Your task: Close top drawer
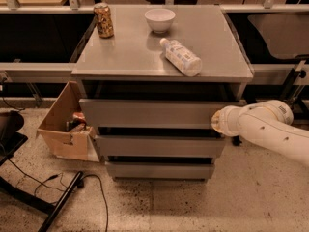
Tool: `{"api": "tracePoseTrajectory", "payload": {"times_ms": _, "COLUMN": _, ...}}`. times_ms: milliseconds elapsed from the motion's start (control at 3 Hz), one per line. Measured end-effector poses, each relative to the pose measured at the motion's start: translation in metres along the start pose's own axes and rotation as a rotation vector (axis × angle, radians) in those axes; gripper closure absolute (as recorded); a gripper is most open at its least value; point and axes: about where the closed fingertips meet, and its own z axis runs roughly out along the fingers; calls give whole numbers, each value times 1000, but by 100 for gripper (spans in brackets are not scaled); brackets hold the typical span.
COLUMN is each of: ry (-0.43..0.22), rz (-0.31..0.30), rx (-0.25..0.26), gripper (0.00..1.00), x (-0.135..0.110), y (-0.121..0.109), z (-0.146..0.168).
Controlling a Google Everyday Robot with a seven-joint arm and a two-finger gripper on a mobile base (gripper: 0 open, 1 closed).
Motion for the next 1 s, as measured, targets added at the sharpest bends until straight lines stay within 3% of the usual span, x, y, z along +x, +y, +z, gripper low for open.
{"api": "tracePoseTrajectory", "payload": {"times_ms": 333, "ry": 0, "rz": 0, "rx": 0, "gripper": 11, "x": 0, "y": 0, "z": 0}}
{"api": "tracePoseTrajectory", "payload": {"times_ms": 667, "ry": 0, "rz": 0, "rx": 0, "gripper": 0, "x": 0, "y": 0, "z": 0}}
{"api": "tracePoseTrajectory", "payload": {"times_ms": 1000, "ry": 0, "rz": 0, "rx": 0, "gripper": 0, "x": 0, "y": 0, "z": 0}}
